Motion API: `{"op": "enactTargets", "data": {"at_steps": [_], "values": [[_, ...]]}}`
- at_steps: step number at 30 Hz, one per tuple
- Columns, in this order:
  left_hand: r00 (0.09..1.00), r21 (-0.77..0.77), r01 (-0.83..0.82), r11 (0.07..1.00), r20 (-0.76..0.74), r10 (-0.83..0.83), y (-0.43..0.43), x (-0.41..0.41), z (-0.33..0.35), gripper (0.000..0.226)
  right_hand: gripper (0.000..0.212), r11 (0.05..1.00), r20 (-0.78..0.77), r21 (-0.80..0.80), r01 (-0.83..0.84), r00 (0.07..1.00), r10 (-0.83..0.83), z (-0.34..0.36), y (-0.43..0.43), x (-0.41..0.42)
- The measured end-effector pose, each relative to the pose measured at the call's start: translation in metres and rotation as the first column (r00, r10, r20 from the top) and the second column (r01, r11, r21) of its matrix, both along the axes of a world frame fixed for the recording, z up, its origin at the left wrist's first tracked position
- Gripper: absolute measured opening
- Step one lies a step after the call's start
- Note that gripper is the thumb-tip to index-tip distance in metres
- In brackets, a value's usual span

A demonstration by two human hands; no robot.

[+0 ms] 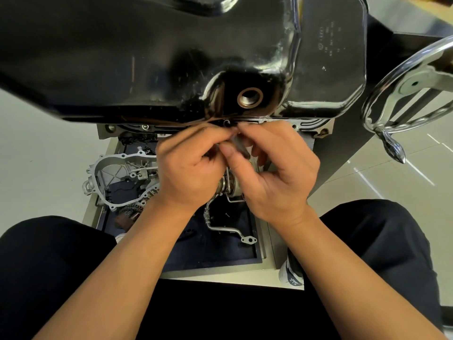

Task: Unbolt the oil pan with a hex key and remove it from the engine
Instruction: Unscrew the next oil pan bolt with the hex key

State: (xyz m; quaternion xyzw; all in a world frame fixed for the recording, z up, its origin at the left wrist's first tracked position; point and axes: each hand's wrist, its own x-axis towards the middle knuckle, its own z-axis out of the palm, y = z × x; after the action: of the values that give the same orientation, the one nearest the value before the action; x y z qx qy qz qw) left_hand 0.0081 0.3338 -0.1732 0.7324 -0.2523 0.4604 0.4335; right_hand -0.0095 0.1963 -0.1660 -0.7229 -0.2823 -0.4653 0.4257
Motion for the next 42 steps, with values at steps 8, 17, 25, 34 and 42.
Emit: {"op": "enactTargets", "data": {"at_steps": [8,17,25,34,42], "values": [[0.998,0.076,0.057,0.995,-0.032,-0.055,0.0009,-0.0003,-0.0033,0.016,0.023,0.995,-0.014,-0.074,-0.067,0.998,0.066,-0.0013,0.0026,-0.0014],[0.998,0.022,-0.053,0.998,-0.041,0.054,0.0028,-0.0004,-0.0012,0.014,0.021,0.999,-0.016,-0.022,-0.030,0.999,0.029,-0.0028,0.0001,-0.0010],[0.999,0.076,0.031,0.997,-0.038,-0.028,0.0046,0.0015,-0.0037,0.018,0.023,0.992,-0.044,-0.110,-0.063,0.997,0.058,-0.0026,0.0019,-0.0036],[0.999,0.021,-0.036,0.999,-0.035,0.036,0.0010,0.0000,0.0005,0.014,0.023,0.999,-0.010,-0.012,-0.048,0.999,0.048,-0.0030,0.0000,-0.0026],[1.000,0.030,-0.017,0.999,0.021,0.017,0.0011,0.0027,-0.0022,0.013,0.024,0.998,-0.036,-0.063,-0.001,0.999,-0.001,-0.0017,0.0013,-0.0028]]}}
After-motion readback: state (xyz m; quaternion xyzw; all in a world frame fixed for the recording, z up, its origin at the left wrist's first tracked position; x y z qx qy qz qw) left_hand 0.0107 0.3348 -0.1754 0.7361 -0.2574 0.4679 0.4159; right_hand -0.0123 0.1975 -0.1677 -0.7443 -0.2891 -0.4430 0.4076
